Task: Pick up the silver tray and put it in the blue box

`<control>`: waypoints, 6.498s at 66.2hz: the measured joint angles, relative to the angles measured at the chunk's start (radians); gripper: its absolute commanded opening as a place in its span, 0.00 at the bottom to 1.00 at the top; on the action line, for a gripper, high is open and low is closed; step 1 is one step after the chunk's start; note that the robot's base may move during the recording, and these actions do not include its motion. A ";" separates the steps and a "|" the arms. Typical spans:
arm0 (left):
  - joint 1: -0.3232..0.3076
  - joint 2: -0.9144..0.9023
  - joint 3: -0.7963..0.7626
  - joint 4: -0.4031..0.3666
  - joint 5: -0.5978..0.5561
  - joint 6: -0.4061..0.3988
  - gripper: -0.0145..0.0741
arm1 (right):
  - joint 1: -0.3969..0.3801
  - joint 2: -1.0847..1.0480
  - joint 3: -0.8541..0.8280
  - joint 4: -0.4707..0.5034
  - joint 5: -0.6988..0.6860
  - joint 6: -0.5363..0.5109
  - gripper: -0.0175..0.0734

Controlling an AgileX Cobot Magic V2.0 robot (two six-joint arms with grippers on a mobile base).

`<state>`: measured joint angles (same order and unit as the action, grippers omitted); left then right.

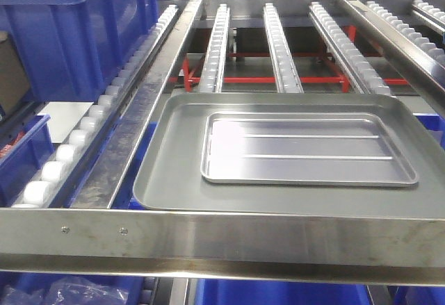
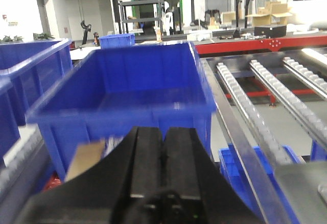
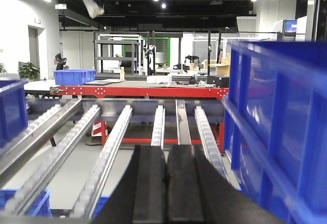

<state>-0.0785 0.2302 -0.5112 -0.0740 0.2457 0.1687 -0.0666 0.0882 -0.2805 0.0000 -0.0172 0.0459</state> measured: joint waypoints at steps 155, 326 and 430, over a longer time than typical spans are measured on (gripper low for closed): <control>-0.625 1.791 -1.107 0.198 0.601 -0.800 0.45 | 0.224 1.627 -0.852 0.055 0.668 0.094 0.66; -0.775 1.576 -1.367 0.365 0.977 -0.813 0.05 | 0.222 1.191 -1.016 0.052 1.072 0.096 0.26; -0.794 1.318 -1.054 0.387 0.888 -0.949 0.05 | 0.394 1.149 -0.990 0.007 1.104 0.181 0.26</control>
<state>-0.8726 1.5486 -1.5653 0.3126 1.1334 -0.7801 0.3275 1.2376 -1.2707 0.0070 1.0864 0.2267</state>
